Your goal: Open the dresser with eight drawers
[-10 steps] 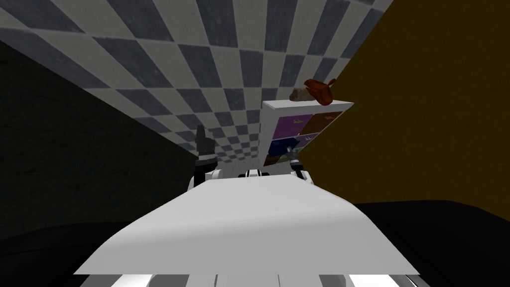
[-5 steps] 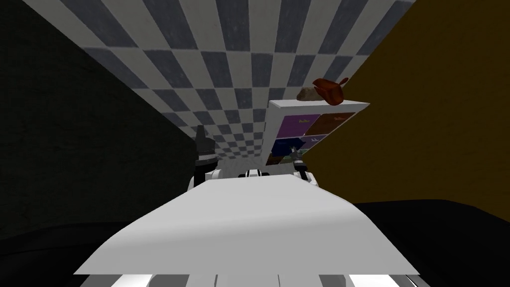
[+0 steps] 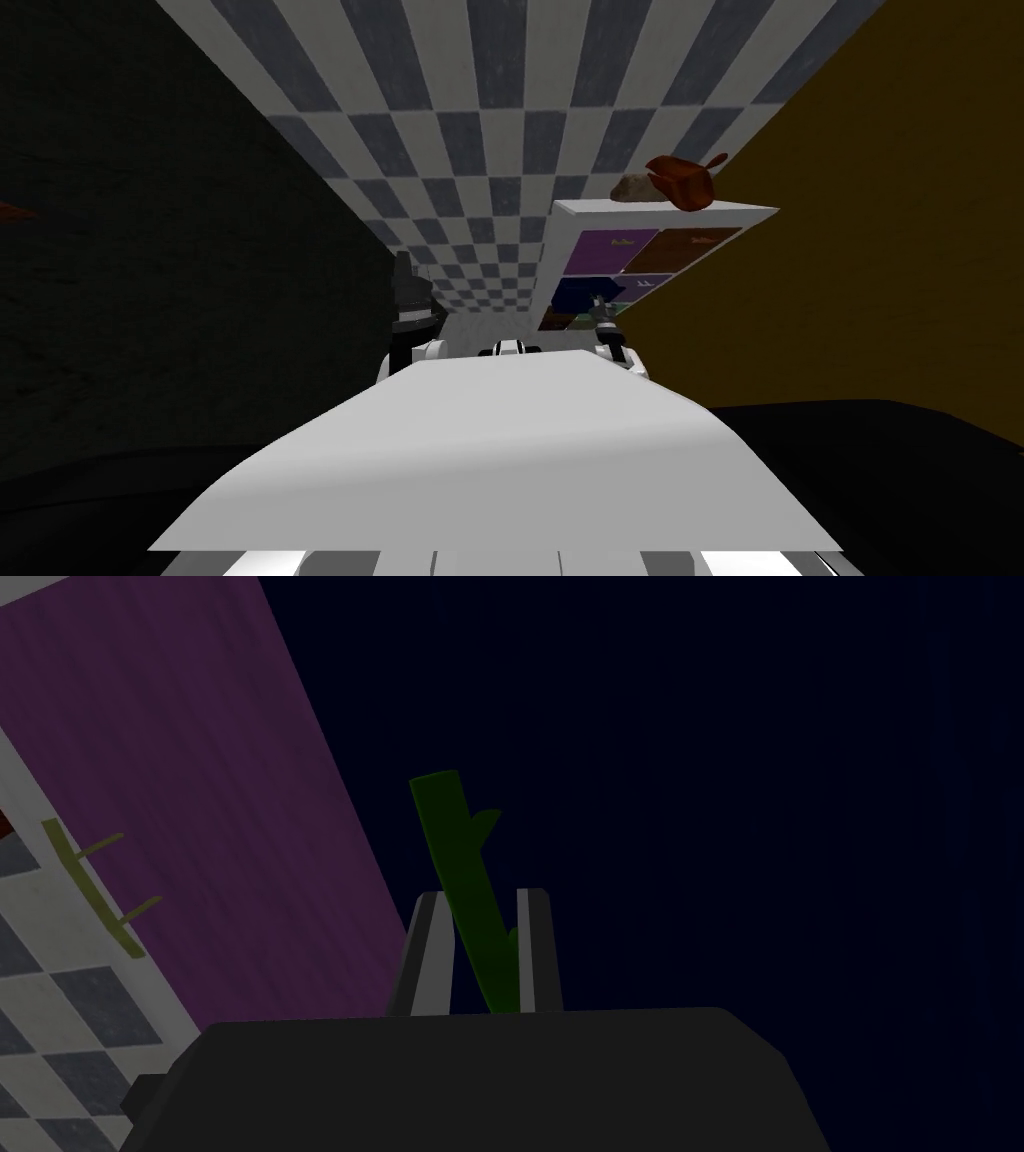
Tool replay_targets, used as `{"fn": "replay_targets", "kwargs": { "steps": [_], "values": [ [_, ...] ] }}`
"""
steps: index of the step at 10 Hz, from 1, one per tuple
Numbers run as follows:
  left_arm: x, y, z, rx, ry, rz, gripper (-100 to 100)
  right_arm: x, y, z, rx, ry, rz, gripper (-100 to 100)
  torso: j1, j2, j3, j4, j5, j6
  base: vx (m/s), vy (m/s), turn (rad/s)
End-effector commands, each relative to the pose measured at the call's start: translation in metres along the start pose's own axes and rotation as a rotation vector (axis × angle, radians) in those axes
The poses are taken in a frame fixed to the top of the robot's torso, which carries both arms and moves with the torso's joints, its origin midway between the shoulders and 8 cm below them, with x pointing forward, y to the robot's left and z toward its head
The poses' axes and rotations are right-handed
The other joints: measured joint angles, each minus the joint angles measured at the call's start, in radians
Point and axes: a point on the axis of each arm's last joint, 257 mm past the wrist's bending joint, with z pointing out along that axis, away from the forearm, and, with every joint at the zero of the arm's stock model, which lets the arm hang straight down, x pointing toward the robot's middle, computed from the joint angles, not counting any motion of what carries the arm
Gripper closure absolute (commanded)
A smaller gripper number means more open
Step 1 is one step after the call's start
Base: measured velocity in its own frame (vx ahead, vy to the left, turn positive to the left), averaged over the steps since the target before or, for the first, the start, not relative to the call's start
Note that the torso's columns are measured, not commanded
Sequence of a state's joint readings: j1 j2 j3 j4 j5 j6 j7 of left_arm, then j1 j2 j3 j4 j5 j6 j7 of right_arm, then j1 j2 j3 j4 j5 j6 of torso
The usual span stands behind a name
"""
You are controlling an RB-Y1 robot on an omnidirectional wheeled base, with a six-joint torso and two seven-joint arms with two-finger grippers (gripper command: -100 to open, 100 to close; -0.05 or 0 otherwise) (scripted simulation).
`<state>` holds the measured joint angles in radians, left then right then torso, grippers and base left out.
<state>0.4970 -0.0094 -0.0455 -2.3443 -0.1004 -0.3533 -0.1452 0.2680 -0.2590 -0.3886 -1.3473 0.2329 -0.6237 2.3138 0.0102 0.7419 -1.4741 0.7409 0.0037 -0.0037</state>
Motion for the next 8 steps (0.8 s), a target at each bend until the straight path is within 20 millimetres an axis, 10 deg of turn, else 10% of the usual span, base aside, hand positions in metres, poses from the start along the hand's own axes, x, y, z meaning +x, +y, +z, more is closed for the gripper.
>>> {"fn": "replay_targets", "kwargs": {
  "steps": [1, 6, 7, 8],
  "values": [
    [0.000, 0.000, 0.000, 0.000, 0.000, 0.000, 0, 0.017, -0.010, 0.002, 0.016, 0.036, 0.000, 100, 0.001, 0.000, 0.000, 0.000, -0.001, -0.004, -0.120, 0.022, 0.173],
    [0.000, 0.000, 0.000, 0.000, 0.000, 0.000, 0, 0.019, -0.009, -0.003, 0.011, 0.037, 0.009, 100, -0.005, 0.004, 0.003, 0.000, -0.002, 0.002, -0.099, 0.012, -0.023],
    [0.000, 0.000, 0.000, 0.000, 0.000, 0.000, 0, 0.029, -0.016, 0.004, 0.001, 0.050, 0.006, -100, -0.005, 0.002, 0.002, 0.001, -0.001, 0.002, -0.098, 0.037, 0.004],
    [0.000, 0.000, 0.000, 0.000, 0.000, 0.000, 0, 0.032, -0.021, 0.008, 0.001, 0.051, 0.007, -100, -0.005, -0.004, -0.002, -0.002, -0.001, 0.002, -0.033, 0.049, 0.008]
  ]
}}
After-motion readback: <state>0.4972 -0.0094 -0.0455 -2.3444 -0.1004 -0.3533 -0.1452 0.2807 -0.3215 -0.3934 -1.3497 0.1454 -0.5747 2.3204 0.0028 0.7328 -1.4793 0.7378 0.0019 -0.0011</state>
